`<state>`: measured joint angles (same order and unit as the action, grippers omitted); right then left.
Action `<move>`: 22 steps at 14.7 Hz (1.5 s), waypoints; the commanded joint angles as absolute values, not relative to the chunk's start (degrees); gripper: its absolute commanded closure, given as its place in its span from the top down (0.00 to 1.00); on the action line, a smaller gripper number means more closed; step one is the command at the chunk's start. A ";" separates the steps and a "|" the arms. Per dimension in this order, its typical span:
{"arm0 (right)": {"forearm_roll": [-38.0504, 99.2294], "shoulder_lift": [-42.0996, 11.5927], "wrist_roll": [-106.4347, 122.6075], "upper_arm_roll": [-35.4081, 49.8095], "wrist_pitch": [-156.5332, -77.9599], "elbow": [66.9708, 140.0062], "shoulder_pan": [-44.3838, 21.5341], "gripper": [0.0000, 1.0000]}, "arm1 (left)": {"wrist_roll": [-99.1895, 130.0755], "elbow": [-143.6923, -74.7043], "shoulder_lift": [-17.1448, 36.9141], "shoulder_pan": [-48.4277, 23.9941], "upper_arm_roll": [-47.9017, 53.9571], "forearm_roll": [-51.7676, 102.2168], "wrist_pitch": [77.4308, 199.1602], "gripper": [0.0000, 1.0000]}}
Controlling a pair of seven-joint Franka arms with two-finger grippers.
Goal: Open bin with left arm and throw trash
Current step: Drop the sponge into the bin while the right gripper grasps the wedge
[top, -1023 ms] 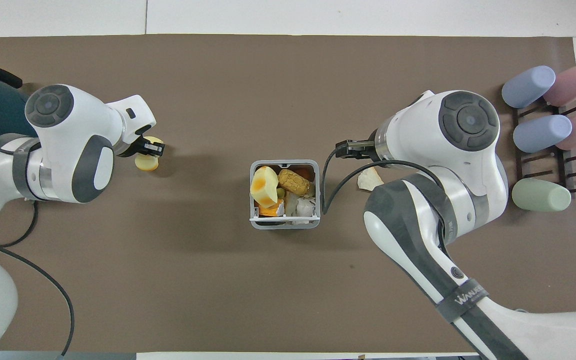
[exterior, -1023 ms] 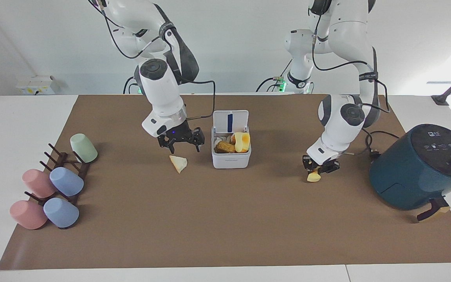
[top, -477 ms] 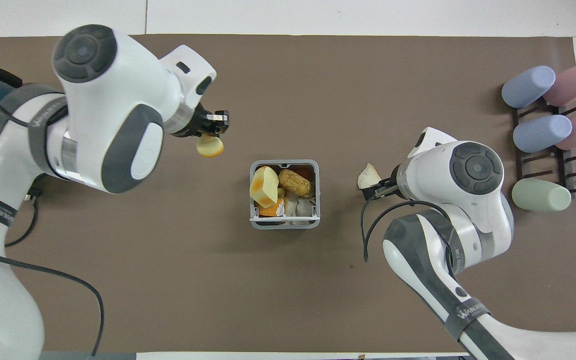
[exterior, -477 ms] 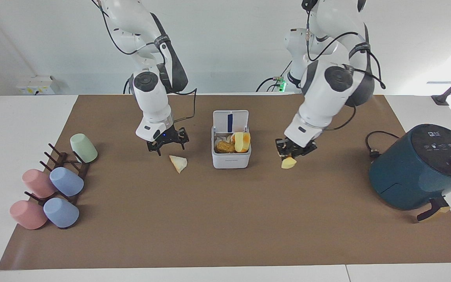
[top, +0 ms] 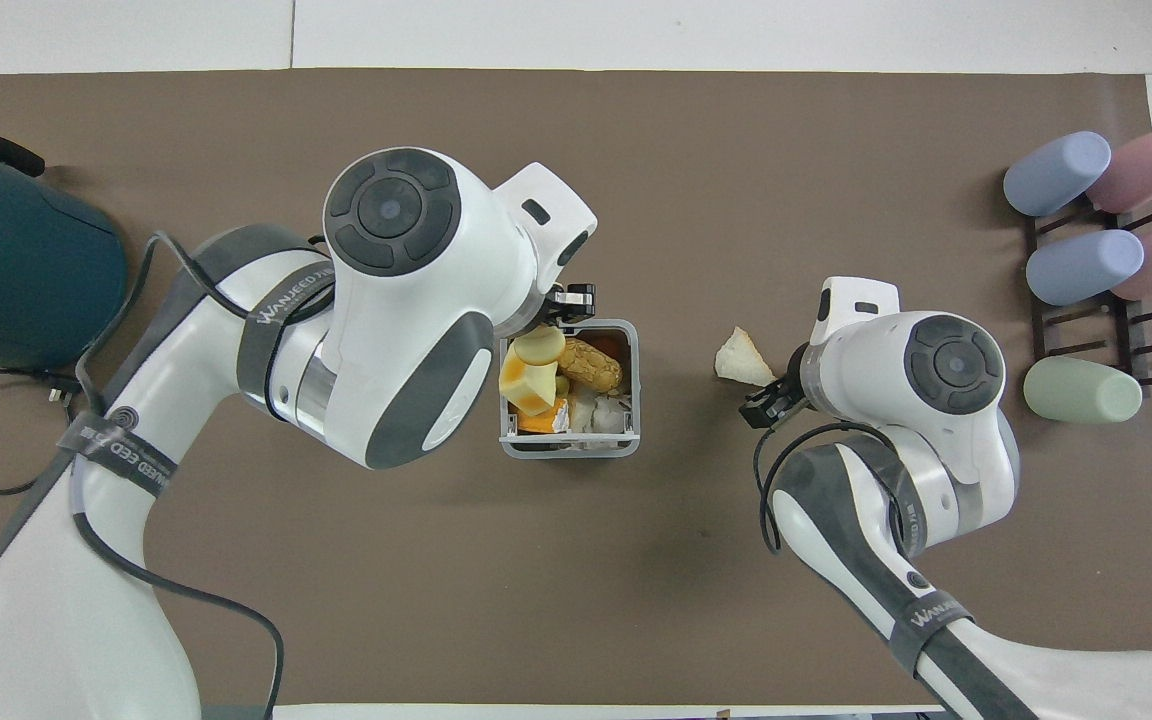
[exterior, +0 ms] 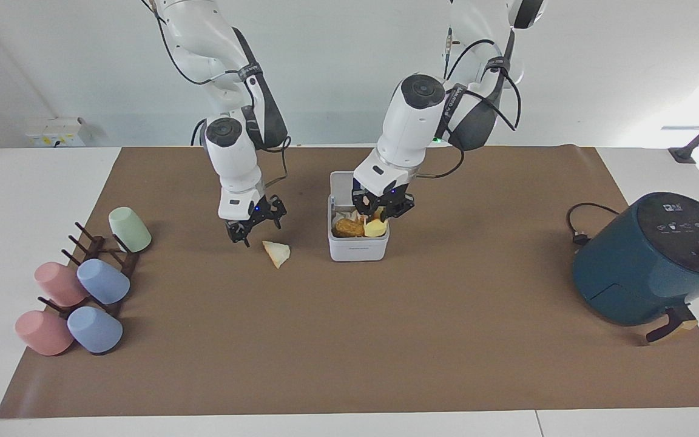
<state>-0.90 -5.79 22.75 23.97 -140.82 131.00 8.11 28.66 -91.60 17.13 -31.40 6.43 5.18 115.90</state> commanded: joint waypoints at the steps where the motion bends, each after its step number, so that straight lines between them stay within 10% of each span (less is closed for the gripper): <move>1: -0.88 -5.71 31.53 24.87 -142.38 132.01 9.05 1.00 | 28.74 -97.46 15.64 -33.92 5.36 6.24 121.01 0.27; 9: -0.97 -10.46 43.07 24.87 -148.36 131.92 8.00 1.00 | 28.22 -104.68 15.38 -37.09 5.36 6.15 126.74 0.28; 10: -0.97 -10.46 42.98 24.87 -148.36 131.92 7.74 1.00 | 28.21 -105.11 15.47 -37.09 5.36 6.15 126.91 0.33; 11: -0.97 -10.46 43.07 24.79 -148.36 131.92 7.56 1.00 | 28.13 -105.29 15.38 -37.09 5.36 6.15 126.65 0.60; 12: -0.97 -10.46 43.24 24.79 -148.36 131.92 7.56 0.90 | 28.13 -104.94 15.47 -37.00 5.36 6.15 125.87 0.98; 15: -0.88 -10.46 42.98 24.79 -148.36 131.84 7.56 0.00 | 27.86 -102.93 14.42 -36.39 5.36 6.15 122.45 1.00; 22: -0.79 -9.67 31.67 24.87 -138.55 124.04 7.56 0.00 | 28.56 -100.11 12.04 -35.77 5.10 8.44 118.65 1.00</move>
